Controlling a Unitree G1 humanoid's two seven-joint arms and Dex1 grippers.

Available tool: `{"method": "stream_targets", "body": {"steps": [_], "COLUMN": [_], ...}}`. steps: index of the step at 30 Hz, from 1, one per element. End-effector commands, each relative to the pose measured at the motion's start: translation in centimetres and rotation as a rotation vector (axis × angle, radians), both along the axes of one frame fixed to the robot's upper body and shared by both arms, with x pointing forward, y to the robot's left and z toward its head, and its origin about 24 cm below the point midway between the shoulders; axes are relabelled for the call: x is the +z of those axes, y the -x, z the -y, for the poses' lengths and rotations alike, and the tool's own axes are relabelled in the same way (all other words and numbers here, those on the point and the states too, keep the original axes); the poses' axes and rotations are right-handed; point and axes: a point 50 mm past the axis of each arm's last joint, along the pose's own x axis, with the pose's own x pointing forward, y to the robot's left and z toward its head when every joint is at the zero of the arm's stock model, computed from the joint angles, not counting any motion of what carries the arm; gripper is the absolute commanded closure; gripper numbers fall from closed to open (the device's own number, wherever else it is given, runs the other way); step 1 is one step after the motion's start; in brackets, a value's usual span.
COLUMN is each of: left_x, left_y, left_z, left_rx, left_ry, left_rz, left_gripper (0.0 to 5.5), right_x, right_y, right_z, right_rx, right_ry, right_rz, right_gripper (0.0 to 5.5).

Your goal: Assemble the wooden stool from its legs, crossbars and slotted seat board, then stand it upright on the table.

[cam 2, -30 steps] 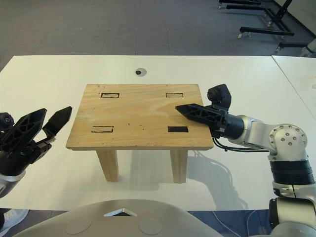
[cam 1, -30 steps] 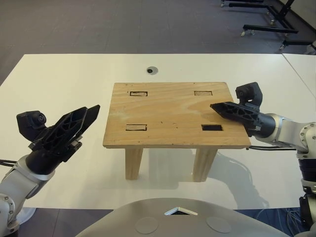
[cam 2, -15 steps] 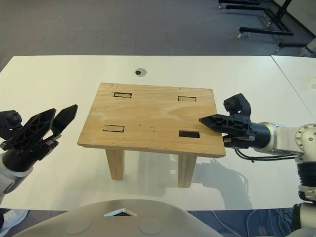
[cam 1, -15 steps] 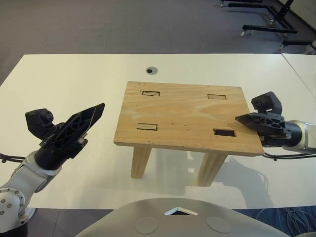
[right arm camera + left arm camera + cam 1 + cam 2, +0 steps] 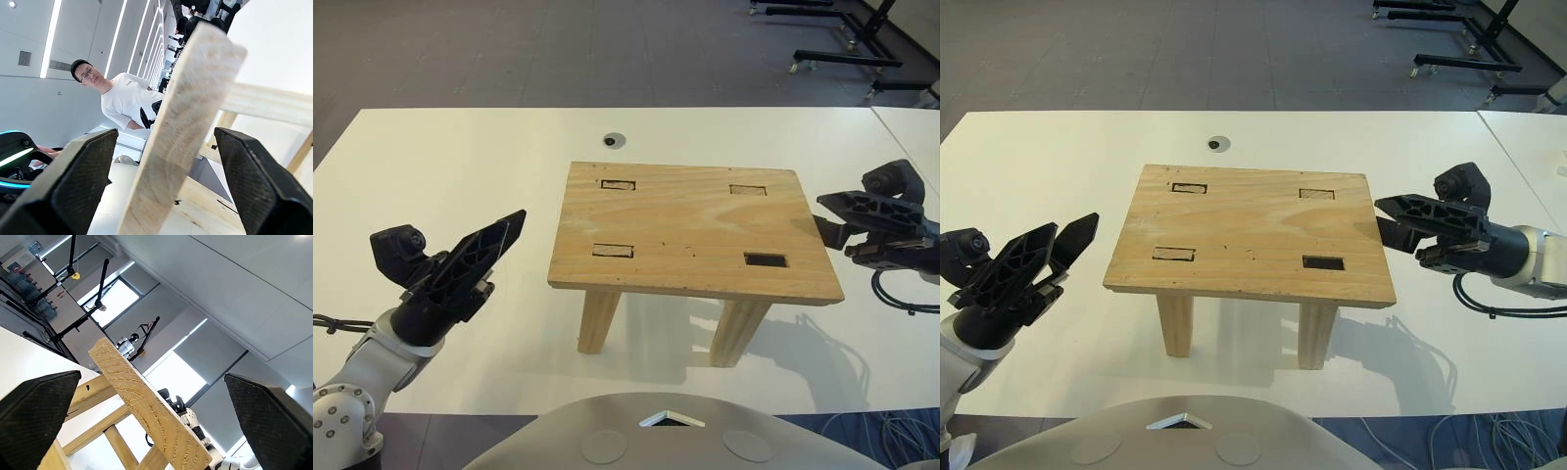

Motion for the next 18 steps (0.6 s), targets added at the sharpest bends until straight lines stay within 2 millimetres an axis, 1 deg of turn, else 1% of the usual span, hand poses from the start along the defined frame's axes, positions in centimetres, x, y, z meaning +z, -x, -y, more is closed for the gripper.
{"method": "stream_targets", "body": {"steps": [1,3,6,8,10,11,13,15,16,18], "left_x": [0.2,0.1,0.0,-0.1,-0.2,-0.4,-1.1,-1.8,-2.1,-2.4], "left_y": [-0.2,-0.2,-0.2,-0.4,-0.4,-0.3,0.1,0.6,1.2,2.4], "left_z": [0.0,0.0,0.1,0.0,-0.2,-0.3,-0.5,-1.0,-1.3,-1.5], "left_rx": [-0.009,-0.008,-0.005,-0.008,-0.014,-0.024,-0.047,-0.072,-0.111,-0.193], "left_ry": [-0.025,-0.029,-0.026,-0.038,-0.101,-0.16,-0.281,-0.416,-0.496,-0.594], "left_rz": [0.008,0.007,0.008,0.01,0.024,0.03,0.038,0.053,0.063,0.094], "left_gripper": [0.12,0.12,0.12,0.12,0.12,0.12,0.12,0.12,0.12,0.12], "right_x": [-0.7,-0.8,0.5,1.2,0.0,-1.0,-2.4,-3.9,-4.3,-4.4], "right_y": [-0.9,-1.9,-4.8,-6.3,-7.0,-6.9,-6.1,-4.7,-3.3,-0.6], "right_z": [1.3,1.2,0.1,-0.3,-0.1,0.1,0.6,1.7,2.4,2.9], "right_rx": [-0.146,-0.215,-0.34,-0.442,-0.544,-0.579,-0.563,-0.467,-0.337,-0.042], "right_ry": [0.085,0.097,0.057,0.048,0.195,0.316,0.484,0.606,0.642,0.657], "right_rz": [0.015,0.056,0.221,0.301,0.38,0.457,0.592,0.668,0.69,0.71], "right_gripper": [1.89,1.89,1.89,1.89,1.89,1.89,1.89,1.89,1.89,1.89]}}
